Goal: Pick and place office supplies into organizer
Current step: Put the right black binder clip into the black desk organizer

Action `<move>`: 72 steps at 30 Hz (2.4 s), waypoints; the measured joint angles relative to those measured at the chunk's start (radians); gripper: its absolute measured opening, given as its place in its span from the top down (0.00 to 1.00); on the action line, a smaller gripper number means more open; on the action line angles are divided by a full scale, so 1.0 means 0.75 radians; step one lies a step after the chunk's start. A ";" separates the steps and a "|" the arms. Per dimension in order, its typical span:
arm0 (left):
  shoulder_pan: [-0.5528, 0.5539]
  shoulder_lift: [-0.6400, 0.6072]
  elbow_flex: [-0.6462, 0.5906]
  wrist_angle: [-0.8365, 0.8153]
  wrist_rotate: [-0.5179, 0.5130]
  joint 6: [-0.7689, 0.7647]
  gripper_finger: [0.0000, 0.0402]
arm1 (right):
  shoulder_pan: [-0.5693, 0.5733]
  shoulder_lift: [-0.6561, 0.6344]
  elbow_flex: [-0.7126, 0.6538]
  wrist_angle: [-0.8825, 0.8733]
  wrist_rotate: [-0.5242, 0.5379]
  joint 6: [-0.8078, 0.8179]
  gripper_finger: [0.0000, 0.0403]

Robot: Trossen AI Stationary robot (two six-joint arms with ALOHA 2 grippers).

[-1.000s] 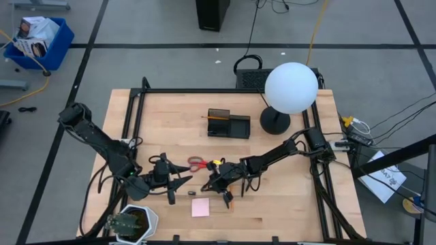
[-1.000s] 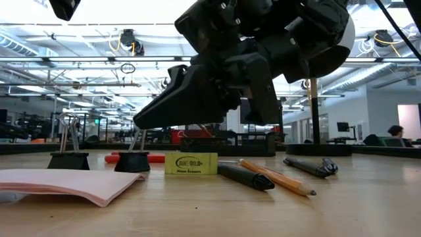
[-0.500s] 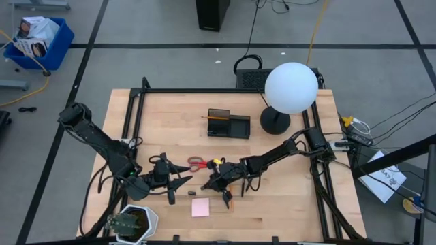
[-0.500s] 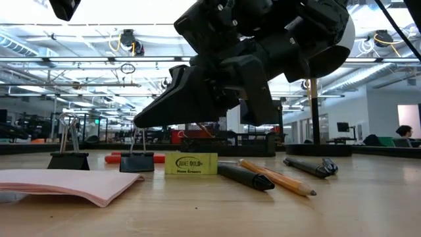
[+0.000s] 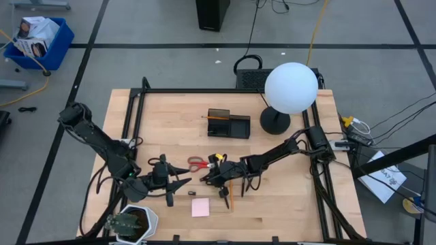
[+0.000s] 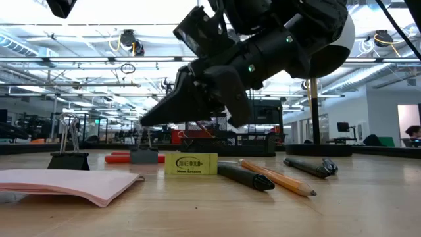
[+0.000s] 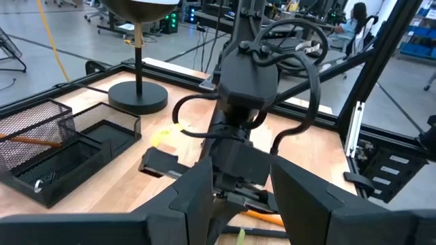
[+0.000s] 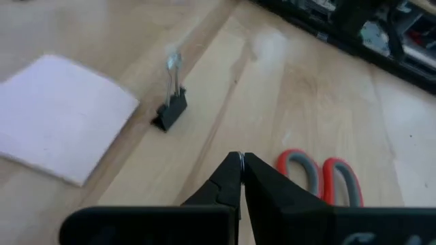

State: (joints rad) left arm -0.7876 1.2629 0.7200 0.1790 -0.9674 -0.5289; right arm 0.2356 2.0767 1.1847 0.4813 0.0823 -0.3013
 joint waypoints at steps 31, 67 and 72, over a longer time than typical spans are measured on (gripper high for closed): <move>0.002 0.032 -0.001 -0.028 -0.039 0.010 0.62 | -0.032 -0.212 -0.001 -0.261 0.529 -0.007 0.99; 0.002 0.032 -0.001 -0.036 -0.040 0.048 0.62 | -0.411 -0.211 -0.002 -0.386 0.518 0.203 0.99; 0.002 0.032 -0.001 -0.036 -0.040 0.048 0.62 | -0.433 -0.211 -0.002 -0.441 0.512 0.291 0.99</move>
State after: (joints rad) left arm -0.7860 1.2869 0.7197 0.1521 -0.9977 -0.4931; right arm -0.0893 1.9182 1.1835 0.1509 0.4664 -0.0828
